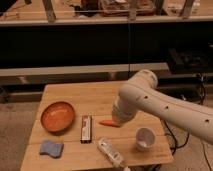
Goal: Move the arm in a circular motion
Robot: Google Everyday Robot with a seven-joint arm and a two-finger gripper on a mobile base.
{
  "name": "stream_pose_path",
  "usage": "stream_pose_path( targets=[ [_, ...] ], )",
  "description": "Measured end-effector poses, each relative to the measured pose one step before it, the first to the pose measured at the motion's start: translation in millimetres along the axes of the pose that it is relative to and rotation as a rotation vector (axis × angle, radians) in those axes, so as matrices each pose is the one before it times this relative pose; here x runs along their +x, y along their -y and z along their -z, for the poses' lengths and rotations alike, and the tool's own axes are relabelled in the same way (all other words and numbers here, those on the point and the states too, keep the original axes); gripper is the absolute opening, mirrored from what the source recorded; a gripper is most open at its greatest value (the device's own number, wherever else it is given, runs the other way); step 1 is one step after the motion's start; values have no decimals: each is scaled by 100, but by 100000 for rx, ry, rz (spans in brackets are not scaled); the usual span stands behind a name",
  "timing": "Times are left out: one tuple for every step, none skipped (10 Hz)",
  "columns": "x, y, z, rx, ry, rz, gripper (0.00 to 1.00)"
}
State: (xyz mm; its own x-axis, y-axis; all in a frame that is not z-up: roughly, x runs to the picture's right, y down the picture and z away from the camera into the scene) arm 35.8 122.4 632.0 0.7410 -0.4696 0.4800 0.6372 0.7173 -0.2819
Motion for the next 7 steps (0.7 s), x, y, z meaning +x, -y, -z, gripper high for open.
stream_pose_path(
  targets=[
    [-1287, 2638, -64, 1870, 1472, 6203, 0],
    [-806, 3365, -122, 1582, 461, 7661, 0],
    [180, 2696, -253, 605, -206, 5743, 0],
    [1087, 2301, -272, 86, -1249, 4706, 0],
    [1489, 2014, -684, -718, -1039, 3398, 0],
    [1961, 1364, -858, -1262, -2047, 1220, 0],
    [1436, 590, -711, -1443, -956, -206, 0]
  ],
)
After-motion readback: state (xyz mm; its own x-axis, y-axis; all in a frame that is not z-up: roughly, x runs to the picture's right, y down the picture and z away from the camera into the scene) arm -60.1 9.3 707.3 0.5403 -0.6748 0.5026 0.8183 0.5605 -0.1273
